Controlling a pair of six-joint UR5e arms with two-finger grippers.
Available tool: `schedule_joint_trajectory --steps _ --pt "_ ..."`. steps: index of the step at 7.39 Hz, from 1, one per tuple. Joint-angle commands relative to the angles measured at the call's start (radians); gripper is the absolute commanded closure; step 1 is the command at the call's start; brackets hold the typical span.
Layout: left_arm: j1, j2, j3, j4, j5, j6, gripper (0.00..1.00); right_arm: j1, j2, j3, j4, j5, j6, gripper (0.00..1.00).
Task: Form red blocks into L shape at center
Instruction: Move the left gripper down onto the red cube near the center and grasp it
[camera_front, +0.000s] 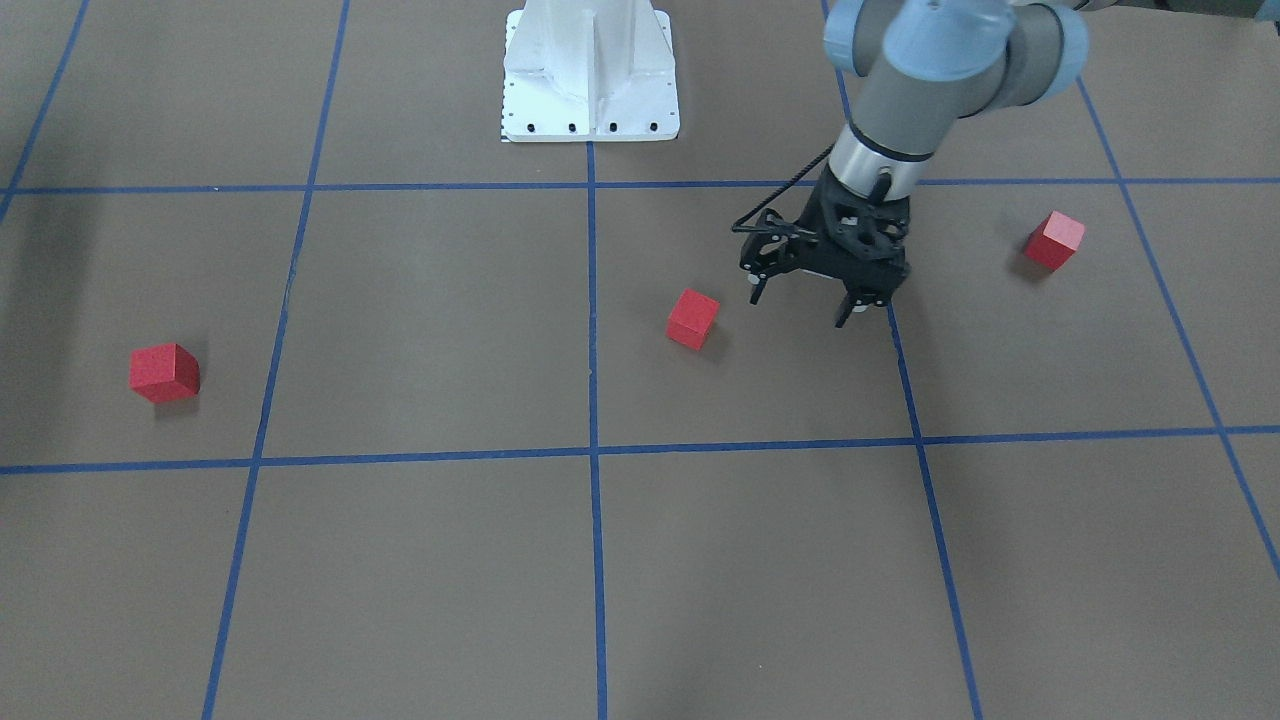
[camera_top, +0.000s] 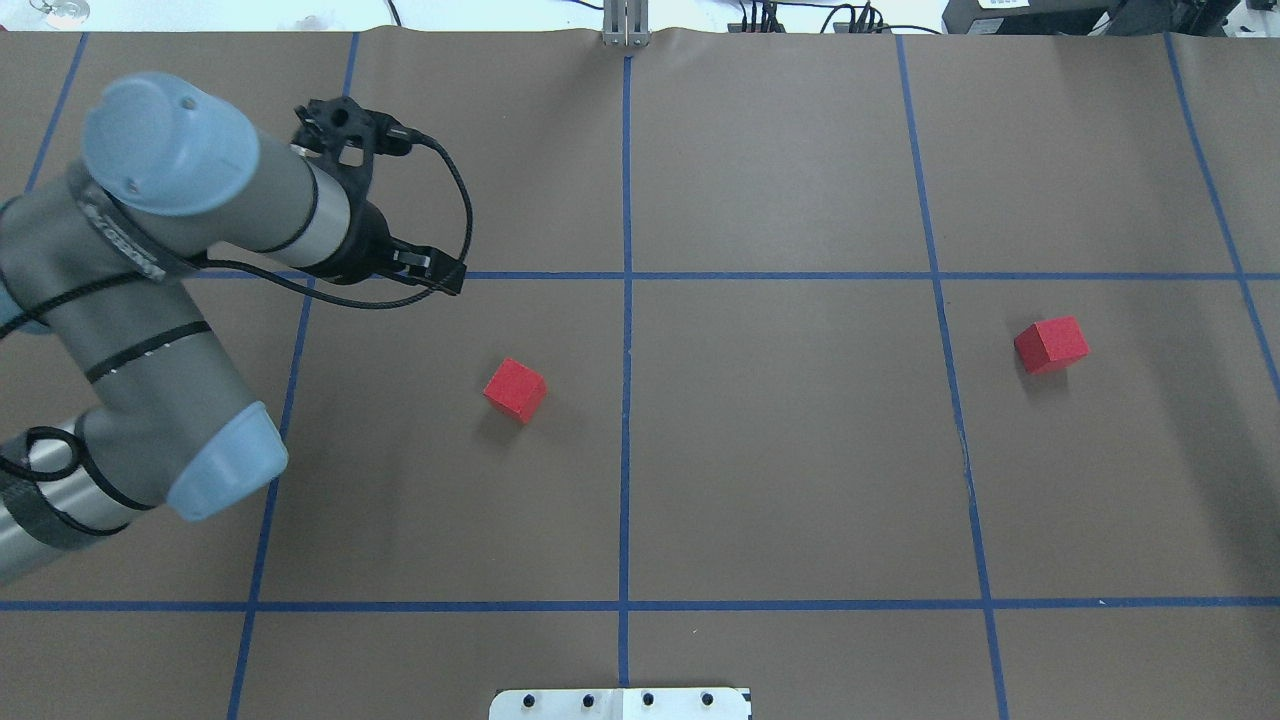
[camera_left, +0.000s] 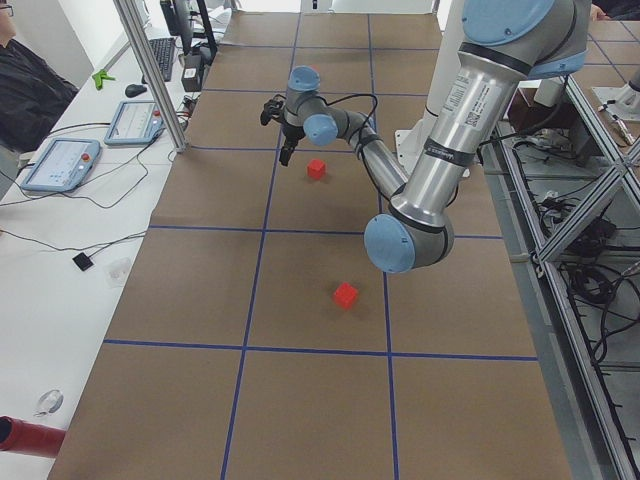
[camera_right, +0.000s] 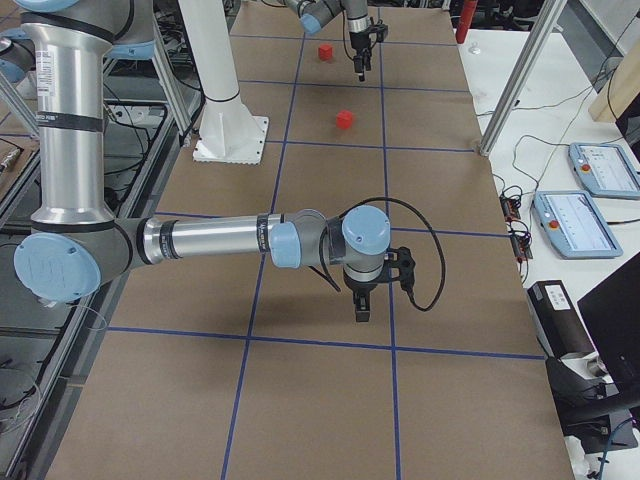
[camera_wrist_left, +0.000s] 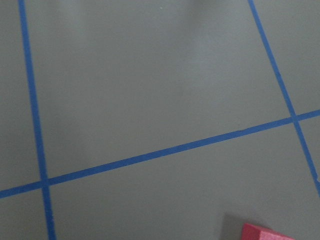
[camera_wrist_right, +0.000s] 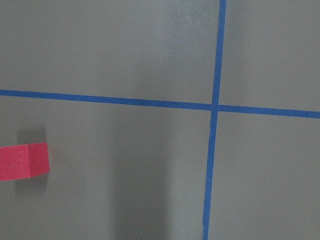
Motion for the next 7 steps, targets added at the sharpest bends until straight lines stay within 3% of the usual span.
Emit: schedule_joint_trajectory --steps 1,3,7 --pt "0.107 -0.040 0.105 -0.148 0.082 -0.038 0.00 0.000 0.000 -0.001 0.000 -0.005 -0.002 0.01" --pt "0.139 -0.043 0.203 -0.265 0.108 -0.037 0.00 0.000 0.000 -0.001 0.000 -0.006 -0.002 0.01" --pt "0.180 -0.054 0.230 -0.266 0.109 -0.041 0.00 0.000 0.000 -0.001 0.000 -0.006 -0.002 0.01"
